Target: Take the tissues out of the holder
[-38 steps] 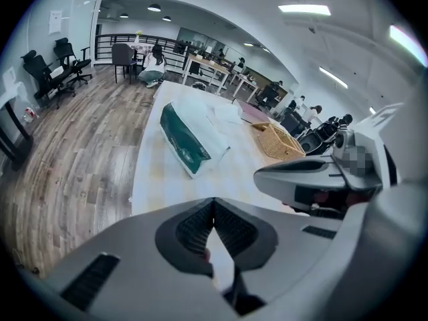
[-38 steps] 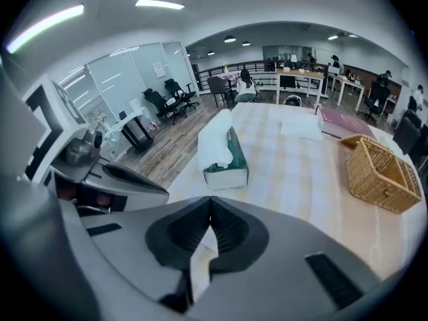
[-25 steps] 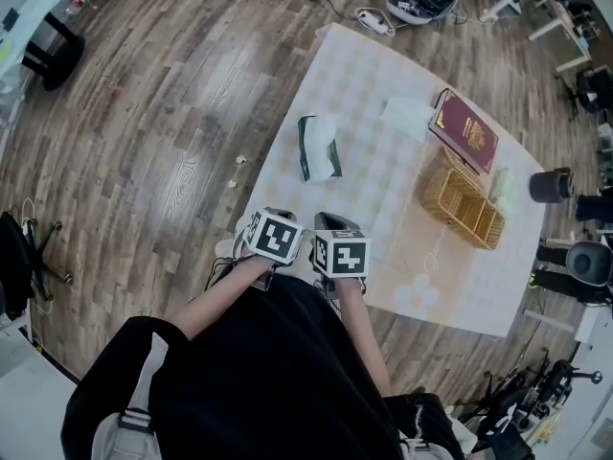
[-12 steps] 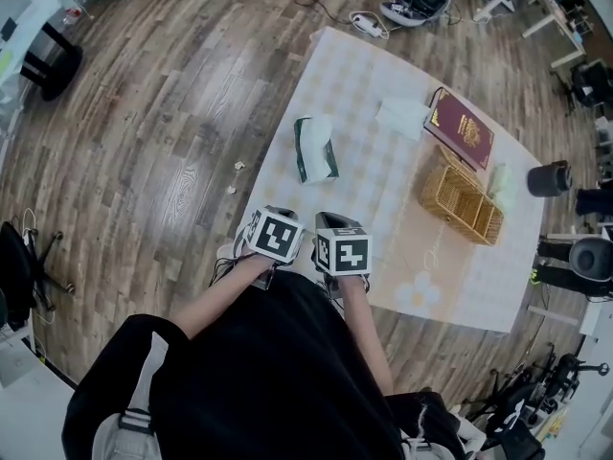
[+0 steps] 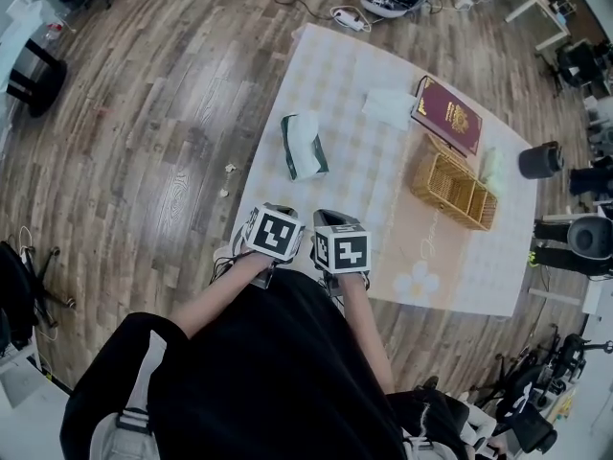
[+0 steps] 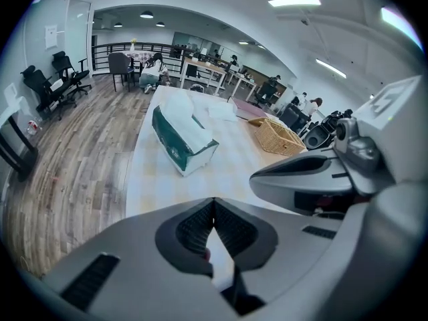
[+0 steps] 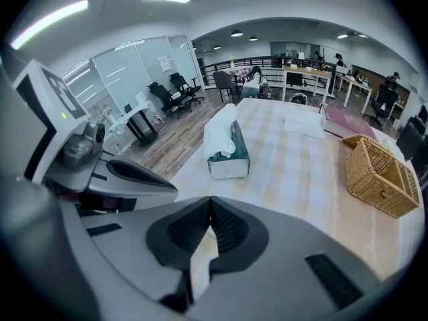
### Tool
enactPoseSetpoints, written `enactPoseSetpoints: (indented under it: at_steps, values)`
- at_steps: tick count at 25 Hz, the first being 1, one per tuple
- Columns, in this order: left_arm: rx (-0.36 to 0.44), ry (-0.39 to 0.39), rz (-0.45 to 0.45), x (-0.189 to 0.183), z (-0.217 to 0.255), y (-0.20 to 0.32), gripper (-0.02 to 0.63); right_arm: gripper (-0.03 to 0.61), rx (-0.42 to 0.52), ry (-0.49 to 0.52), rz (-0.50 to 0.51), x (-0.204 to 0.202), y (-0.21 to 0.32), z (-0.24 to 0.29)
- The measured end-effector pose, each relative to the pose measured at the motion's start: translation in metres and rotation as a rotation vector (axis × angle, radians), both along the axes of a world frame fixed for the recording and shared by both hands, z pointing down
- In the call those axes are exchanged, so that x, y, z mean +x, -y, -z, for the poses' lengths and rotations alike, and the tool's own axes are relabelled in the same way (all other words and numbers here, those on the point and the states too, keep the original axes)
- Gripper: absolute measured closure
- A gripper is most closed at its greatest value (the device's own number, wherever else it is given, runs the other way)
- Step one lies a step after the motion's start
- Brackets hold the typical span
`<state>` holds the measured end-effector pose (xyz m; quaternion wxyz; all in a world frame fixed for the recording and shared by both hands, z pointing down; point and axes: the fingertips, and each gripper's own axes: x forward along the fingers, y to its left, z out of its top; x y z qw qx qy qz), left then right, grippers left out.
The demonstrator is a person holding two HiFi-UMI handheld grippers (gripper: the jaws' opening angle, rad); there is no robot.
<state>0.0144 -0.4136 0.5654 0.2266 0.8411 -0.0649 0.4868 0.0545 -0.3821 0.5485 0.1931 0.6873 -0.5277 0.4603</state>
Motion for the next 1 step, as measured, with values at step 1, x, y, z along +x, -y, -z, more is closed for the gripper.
enactPoseSetpoints:
  at_steps: [1]
  values:
    - [0.001,-0.007,-0.003,0.0013,0.0034,0.0001,0.606,0.566,0.000,-0.001,-0.003,0.0005,-0.0006,0.0007]
